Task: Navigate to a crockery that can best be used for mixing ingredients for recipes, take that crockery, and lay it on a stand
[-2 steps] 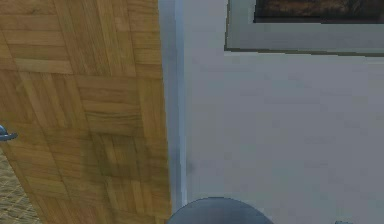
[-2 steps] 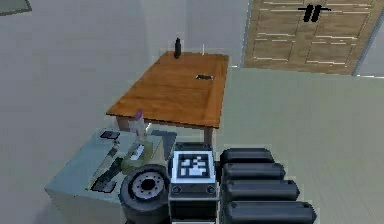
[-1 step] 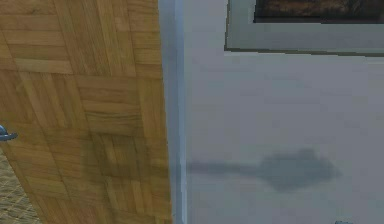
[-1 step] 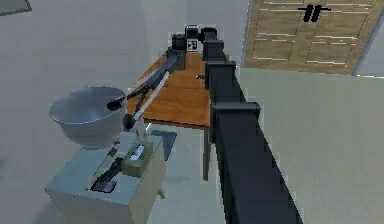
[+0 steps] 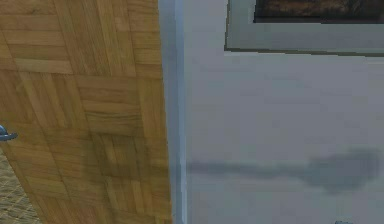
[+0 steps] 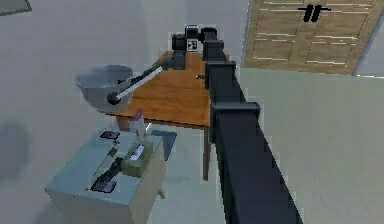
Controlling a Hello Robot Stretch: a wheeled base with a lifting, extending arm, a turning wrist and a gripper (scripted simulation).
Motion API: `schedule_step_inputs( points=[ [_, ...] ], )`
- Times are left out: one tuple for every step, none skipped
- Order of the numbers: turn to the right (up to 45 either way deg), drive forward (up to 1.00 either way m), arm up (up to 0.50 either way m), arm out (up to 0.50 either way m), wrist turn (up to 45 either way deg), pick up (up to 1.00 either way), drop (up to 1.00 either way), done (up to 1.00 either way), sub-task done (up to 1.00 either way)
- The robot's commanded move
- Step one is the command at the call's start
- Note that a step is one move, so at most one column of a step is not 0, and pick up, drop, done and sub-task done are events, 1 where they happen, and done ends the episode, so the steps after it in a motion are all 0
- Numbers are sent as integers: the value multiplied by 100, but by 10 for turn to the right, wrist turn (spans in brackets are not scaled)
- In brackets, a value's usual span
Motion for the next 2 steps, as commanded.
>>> schedule_step_inputs(
  points=[
    [0, 0, -18, 0, 0, 0, 0, 0, 0],
    [0, 0, -32, 0, 0, 0, 0, 0, 0]
  ],
)
